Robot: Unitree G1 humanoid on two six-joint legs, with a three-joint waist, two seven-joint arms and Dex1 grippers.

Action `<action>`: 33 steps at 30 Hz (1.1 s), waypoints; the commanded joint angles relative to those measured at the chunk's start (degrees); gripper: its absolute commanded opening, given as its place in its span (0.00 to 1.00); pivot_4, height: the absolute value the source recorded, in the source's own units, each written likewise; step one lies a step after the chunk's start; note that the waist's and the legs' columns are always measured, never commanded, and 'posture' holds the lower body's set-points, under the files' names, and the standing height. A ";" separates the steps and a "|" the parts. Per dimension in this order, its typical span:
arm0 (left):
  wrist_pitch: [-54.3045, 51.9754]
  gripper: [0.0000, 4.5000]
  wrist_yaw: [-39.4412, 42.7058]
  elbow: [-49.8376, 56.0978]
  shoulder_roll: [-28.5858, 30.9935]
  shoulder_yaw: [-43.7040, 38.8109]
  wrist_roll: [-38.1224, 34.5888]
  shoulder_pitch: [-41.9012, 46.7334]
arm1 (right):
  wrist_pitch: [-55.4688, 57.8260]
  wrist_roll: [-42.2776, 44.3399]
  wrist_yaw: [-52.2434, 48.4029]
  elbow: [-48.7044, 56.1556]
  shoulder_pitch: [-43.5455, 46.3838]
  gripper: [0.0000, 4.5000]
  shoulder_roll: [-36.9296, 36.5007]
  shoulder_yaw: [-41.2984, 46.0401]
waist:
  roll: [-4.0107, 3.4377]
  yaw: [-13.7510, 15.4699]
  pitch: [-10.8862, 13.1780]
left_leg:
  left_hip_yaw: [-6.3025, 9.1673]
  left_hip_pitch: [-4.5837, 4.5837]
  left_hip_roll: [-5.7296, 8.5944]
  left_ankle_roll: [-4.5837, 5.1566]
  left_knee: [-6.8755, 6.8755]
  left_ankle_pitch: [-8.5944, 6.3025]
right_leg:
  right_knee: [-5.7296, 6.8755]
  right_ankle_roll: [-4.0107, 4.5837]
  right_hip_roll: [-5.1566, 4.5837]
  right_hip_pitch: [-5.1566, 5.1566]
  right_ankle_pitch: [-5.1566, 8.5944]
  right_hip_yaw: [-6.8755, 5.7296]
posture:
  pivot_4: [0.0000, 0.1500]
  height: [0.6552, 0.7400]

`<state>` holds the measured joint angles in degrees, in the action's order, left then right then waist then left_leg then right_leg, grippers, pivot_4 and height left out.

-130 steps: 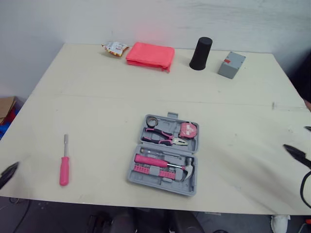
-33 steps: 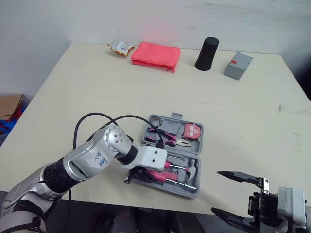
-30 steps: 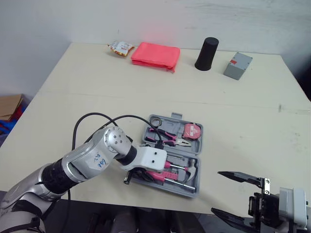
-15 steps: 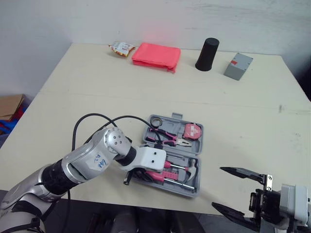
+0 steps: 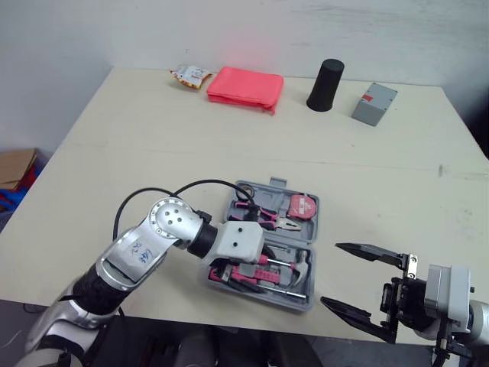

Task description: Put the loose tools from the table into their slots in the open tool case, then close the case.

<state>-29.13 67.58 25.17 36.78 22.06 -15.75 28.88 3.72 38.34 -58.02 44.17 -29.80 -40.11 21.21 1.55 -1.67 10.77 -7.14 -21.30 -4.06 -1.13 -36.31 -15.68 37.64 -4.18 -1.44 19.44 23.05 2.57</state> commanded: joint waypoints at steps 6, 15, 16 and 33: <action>11.55 0.01 -1.62 -5.93 1.70 0.19 5.19 -8.17 | -3.57 -1.54 -1.69 -1.27 -2.21 1.00 2.23 0.69 | 0.01 0.11 0.00 | -0.01 0.00 0.03 0.07 -0.03 -0.04 | 0.00 -0.02 -0.04 -0.04 -0.01 0.00 | 1.00 1.00; 14.37 0.01 -2.88 -8.26 0.96 2.26 8.85 -10.46 | -7.52 -1.80 -4.90 -4.45 -4.98 1.00 3.30 2.57 | 0.00 0.05 -0.02 | 0.00 0.05 0.05 0.18 0.02 -0.10 | 0.01 -0.03 -0.06 -0.07 -0.02 0.00 | 1.00 1.00; 14.28 0.01 -3.12 -8.75 1.07 2.52 9.52 -10.50 | -7.88 -1.81 -5.13 -4.65 -5.25 1.00 3.33 2.65 | 0.00 -0.01 -0.02 | -0.01 0.06 0.05 0.18 0.02 -0.10 | 0.01 -0.03 -0.06 -0.08 -0.02 0.00 | 1.00 1.00; 26.66 0.01 -6.37 -17.20 1.26 9.38 22.49 -14.02 | -12.51 -4.39 -6.75 -9.54 -5.11 1.00 5.13 1.32 | -0.27 -0.09 -1.59 | -0.02 0.81 -0.03 0.38 0.39 -0.44 | -0.45 0.09 -0.05 -1.06 0.04 0.01 | 1.00 1.00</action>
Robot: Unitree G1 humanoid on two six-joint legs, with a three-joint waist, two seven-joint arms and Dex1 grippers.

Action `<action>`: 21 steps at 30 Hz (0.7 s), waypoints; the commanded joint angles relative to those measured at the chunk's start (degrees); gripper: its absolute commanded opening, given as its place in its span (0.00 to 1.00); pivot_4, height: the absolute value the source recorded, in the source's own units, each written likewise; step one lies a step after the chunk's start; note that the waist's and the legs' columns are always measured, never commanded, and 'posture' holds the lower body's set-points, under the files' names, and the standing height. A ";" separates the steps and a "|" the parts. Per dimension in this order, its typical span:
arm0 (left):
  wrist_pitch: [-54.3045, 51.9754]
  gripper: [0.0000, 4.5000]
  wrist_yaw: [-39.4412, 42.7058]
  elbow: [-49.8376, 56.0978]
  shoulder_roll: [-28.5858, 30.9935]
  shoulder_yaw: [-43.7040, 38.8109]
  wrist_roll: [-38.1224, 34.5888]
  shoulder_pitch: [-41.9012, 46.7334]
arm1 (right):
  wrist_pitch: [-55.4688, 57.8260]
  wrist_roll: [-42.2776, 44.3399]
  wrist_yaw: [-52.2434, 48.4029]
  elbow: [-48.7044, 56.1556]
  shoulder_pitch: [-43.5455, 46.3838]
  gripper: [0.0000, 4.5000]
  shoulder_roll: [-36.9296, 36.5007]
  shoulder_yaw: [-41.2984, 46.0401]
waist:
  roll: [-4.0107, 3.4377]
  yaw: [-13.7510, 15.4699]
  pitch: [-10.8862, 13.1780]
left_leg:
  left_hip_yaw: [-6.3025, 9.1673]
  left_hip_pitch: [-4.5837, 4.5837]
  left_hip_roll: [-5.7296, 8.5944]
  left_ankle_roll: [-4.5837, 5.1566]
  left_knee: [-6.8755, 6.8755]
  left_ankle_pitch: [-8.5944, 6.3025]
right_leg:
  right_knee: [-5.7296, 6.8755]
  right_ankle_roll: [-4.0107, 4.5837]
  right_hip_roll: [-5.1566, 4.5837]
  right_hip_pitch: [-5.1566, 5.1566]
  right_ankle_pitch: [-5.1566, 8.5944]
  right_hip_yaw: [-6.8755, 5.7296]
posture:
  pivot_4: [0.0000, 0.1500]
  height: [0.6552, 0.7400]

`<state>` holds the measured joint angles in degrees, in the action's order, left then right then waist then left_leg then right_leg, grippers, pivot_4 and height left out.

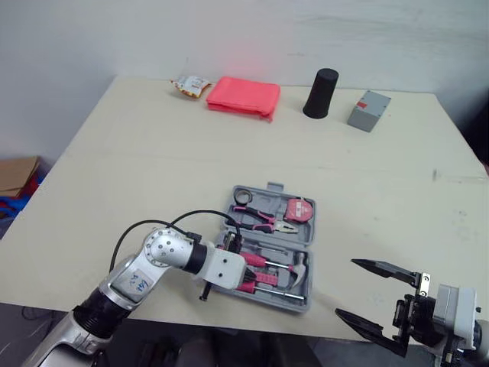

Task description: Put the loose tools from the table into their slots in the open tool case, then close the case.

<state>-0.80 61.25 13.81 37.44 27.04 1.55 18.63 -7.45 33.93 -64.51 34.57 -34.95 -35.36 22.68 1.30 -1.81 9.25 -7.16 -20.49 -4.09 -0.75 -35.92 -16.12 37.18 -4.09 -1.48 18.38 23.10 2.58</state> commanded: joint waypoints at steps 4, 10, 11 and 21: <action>1.01 0.01 -2.24 -4.92 -2.84 -0.80 -1.38 -3.16 | -2.21 -0.46 -0.51 -0.94 0.38 1.00 0.65 -0.60 | -0.20 0.12 -0.25 | 0.03 0.54 -0.02 0.02 0.24 -0.15 | -0.45 0.15 -0.09 -0.87 0.07 -0.04 | 1.00 1.00; -1.68 0.01 0.23 -0.11 -4.90 -8.75 -14.97 -4.09 | -3.33 -0.77 -0.93 -2.16 0.53 1.00 0.84 -1.05 | -0.10 0.19 -0.04 | 0.19 0.29 -0.05 -0.02 0.27 -0.19 | -0.59 0.20 -0.16 -0.68 0.07 -0.41 | 1.00 1.00; -2.55 0.01 0.68 0.43 -4.74 -9.31 -16.21 -4.55 | -3.56 -0.82 -1.01 -2.31 0.43 1.00 0.88 -1.15 | -0.11 0.23 -0.03 | 0.24 0.31 -0.05 -0.03 0.27 -0.21 | -0.66 0.21 -0.17 -0.65 0.07 -0.48 | 1.00 1.00; -6.17 0.01 2.74 3.03 -3.70 -8.22 -17.75 -8.98 | -4.87 -0.77 -1.41 -3.10 -1.12 1.00 1.15 -1.36 | -0.16 0.21 0.08 | 0.28 -0.65 -0.10 -0.21 -0.14 -0.21 | -0.69 0.02 -0.02 0.32 0.12 -0.50 | 1.00 1.00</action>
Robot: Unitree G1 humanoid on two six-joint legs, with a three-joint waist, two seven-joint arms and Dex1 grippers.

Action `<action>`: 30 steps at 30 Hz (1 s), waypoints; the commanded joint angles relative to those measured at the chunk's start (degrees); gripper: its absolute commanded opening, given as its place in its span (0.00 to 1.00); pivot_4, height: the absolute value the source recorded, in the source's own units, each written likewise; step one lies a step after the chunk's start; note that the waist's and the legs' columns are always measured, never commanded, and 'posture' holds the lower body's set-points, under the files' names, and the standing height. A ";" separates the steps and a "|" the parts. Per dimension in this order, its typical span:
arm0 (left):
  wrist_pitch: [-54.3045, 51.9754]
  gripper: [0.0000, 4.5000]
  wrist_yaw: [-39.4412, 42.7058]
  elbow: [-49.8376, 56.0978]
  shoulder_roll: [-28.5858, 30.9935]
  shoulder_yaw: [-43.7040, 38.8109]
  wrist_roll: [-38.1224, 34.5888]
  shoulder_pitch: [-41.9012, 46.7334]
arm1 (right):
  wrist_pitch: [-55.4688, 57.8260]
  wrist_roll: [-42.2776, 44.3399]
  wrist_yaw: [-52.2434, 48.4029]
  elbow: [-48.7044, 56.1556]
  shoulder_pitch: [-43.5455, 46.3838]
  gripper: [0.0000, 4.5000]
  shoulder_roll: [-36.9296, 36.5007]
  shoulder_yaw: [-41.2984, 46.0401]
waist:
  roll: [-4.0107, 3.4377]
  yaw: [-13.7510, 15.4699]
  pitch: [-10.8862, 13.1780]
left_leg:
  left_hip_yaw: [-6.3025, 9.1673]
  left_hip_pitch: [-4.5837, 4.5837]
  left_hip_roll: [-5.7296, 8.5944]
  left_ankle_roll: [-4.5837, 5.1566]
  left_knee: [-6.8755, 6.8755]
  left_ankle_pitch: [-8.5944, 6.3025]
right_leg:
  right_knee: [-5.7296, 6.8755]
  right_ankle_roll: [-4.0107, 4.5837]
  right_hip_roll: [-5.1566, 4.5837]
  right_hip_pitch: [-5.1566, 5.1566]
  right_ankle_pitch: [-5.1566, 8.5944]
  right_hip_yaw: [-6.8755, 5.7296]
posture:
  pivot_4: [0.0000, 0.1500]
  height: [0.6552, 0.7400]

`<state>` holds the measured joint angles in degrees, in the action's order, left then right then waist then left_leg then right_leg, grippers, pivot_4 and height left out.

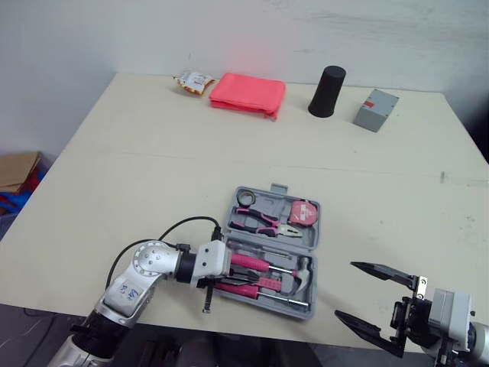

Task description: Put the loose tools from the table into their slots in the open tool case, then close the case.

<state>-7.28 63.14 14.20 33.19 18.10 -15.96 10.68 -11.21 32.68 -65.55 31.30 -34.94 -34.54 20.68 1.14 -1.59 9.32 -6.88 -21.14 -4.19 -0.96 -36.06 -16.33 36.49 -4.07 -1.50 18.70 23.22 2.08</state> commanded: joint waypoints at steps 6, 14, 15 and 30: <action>-0.29 0.01 0.78 2.22 0.98 1.81 1.46 -2.12 | -1.40 0.57 -0.50 -0.14 -1.68 1.00 0.14 0.84 | 0.00 -0.01 0.01 | 0.01 0.07 0.03 0.20 0.01 -0.11 | 0.04 -0.06 -0.04 -0.07 -0.07 0.02 | 1.00 1.00; -3.34 0.01 -2.44 -0.63 0.26 2.45 3.70 -2.86 | -1.41 0.81 -0.71 -0.29 -1.75 1.00 0.02 1.21 | -0.02 -0.01 0.00 | 0.04 0.10 0.03 0.21 0.03 -0.11 | 0.04 -0.04 -0.05 -0.09 -0.07 0.01 | 1.00 1.00; -2.96 0.01 -2.17 -0.89 0.73 2.78 4.39 -2.90 | -1.41 0.84 -0.72 -0.27 -1.82 1.00 0.04 1.26 | -0.02 -0.01 0.00 | 0.04 0.10 0.03 0.21 0.03 -0.11 | 0.04 -0.04 -0.05 -0.10 -0.07 0.01 | 1.00 1.00; -10.81 0.01 -6.82 -3.67 4.17 8.69 11.57 -3.51 | -1.28 0.84 -0.28 -0.45 -1.70 1.00 0.14 1.36 | -0.34 -0.07 -0.42 | 0.04 0.25 0.02 0.21 0.14 -0.11 | 0.04 0.07 -0.10 -0.47 -0.03 0.01 | 1.00 1.00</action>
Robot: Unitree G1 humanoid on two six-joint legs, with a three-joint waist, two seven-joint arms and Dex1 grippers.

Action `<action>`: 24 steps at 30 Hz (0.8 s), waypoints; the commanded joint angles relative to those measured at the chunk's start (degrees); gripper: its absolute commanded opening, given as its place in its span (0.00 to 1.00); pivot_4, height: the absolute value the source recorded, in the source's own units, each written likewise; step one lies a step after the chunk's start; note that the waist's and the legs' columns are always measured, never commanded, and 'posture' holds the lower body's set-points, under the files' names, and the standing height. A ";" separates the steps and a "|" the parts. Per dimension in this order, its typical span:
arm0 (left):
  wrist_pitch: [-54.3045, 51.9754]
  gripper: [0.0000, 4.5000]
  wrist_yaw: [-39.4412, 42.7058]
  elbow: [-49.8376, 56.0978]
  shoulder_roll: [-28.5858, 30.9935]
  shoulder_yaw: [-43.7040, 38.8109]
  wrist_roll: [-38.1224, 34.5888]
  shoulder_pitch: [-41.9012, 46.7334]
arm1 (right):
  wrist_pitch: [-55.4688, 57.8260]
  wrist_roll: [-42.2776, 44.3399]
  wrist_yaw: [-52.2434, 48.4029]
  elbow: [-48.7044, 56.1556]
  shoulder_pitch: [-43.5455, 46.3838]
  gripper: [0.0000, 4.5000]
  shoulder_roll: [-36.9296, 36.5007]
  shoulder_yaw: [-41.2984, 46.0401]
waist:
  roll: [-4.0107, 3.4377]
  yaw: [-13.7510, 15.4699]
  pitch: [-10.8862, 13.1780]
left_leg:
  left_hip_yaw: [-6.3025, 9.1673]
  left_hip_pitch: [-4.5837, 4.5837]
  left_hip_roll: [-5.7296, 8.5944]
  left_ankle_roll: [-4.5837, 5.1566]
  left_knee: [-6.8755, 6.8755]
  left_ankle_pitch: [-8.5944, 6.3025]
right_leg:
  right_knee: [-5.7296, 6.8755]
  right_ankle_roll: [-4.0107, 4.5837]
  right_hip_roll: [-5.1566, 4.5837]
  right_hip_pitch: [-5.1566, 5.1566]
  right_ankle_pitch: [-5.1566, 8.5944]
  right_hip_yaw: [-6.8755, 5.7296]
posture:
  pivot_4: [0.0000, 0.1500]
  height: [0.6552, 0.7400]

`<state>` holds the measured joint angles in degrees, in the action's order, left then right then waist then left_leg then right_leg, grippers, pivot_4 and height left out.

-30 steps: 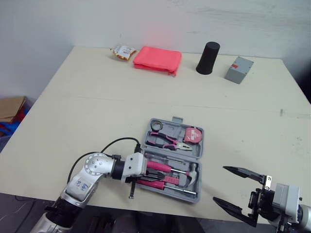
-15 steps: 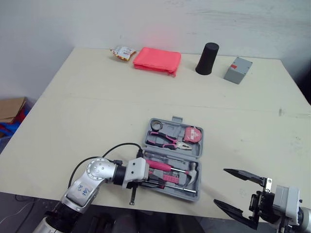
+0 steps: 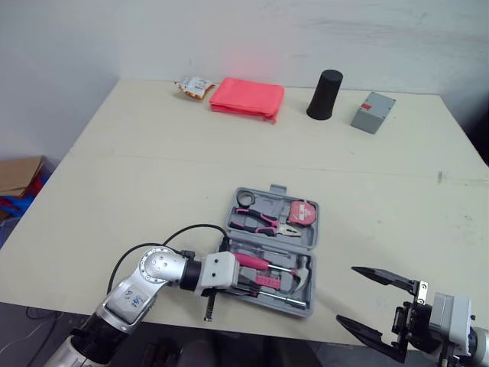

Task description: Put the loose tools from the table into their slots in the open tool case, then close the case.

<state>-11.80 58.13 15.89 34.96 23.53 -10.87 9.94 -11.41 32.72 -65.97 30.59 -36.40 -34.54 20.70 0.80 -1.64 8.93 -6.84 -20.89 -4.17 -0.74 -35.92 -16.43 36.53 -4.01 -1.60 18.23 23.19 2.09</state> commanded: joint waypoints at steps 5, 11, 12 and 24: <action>-2.34 0.01 -1.02 -3.28 2.42 3.25 4.80 -2.42 | -0.68 0.78 0.92 0.15 0.17 1.00 0.16 1.32 | 0.05 -0.13 -0.19 | -0.02 0.80 0.00 -0.22 0.46 -0.07 | -0.35 1.20 -0.10 -0.81 0.58 0.00 | 1.00 1.00; -5.03 0.01 0.40 3.20 -0.96 -11.51 -16.20 -1.53 | 9.88 -6.94 15.27 0.73 2.90 1.00 -1.03 3.83 | 0.07 -0.07 0.15 | -0.03 0.72 0.00 -0.09 0.65 0.06 | -0.27 0.61 -0.07 -0.58 0.27 -0.07 | 1.00 1.00; -7.76 0.01 -0.06 3.64 -0.62 -14.23 -19.20 -0.78 | 12.63 -8.10 17.22 0.76 3.48 1.00 -1.77 3.67 | 0.20 -0.01 0.22 | 0.05 0.66 -0.02 -0.15 0.65 0.08 | -0.25 0.37 -0.02 -0.35 0.14 -0.13 | 1.00 1.00; -10.06 0.00 -5.71 -14.07 4.27 -23.02 -11.96 6.32 | 22.41 -15.24 20.31 -4.52 15.74 0.28 -5.41 -8.75 | 0.57 -0.07 0.68 | -0.04 -0.33 0.07 -0.63 0.48 0.46 | -0.11 0.00 0.12 0.85 0.14 0.03 | 1.00 1.00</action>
<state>-23.21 53.09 3.24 39.12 -0.63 -25.45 15.57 10.34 19.22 -45.54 26.73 -21.44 -39.43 13.81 1.37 -1.71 9.61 -6.91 -21.23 -4.10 -1.36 -35.47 -15.98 36.44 -4.02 -1.49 19.09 23.31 2.13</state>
